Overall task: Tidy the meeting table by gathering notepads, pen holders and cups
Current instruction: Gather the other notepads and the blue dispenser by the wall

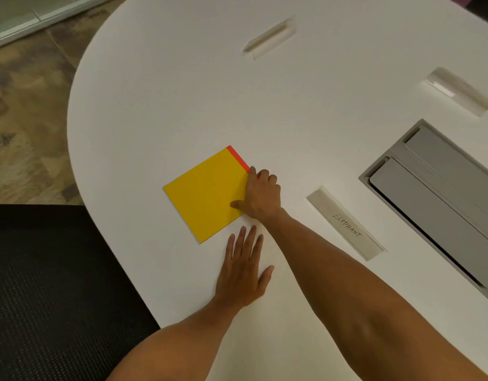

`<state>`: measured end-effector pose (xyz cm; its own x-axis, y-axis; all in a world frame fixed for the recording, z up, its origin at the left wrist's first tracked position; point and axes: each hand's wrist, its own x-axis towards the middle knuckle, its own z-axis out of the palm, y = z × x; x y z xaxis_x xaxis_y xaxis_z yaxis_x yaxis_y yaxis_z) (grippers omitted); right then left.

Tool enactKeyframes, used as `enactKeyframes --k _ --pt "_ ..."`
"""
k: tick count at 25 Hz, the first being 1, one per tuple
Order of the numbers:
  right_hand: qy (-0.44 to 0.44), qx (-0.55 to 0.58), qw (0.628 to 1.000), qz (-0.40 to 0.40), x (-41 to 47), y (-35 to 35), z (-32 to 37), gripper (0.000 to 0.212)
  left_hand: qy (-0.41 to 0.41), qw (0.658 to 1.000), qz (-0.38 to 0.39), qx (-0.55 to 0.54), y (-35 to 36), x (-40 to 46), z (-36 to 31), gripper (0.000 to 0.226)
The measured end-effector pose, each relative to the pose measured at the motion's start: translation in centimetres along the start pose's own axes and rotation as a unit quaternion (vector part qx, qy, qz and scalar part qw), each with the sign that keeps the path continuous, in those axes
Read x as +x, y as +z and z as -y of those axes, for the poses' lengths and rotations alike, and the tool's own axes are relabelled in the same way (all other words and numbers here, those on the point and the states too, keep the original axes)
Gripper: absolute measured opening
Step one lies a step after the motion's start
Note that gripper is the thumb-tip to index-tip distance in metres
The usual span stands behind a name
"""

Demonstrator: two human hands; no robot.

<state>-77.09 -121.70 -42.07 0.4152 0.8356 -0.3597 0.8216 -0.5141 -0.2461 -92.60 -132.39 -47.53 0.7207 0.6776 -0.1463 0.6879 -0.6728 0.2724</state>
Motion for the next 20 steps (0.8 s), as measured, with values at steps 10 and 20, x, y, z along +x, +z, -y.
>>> enactKeyframes --k 10,20 --pt "0.122 0.329 0.933 0.076 -1.0 -0.7 -0.9 0.048 0.003 1.000 0.003 0.010 0.0 0.0 0.2 0.076" --pt "0.124 0.544 0.829 -0.020 -8.6 -5.4 -7.2 0.035 0.010 1.000 -0.009 0.011 -0.4 -0.3 0.4 0.072"
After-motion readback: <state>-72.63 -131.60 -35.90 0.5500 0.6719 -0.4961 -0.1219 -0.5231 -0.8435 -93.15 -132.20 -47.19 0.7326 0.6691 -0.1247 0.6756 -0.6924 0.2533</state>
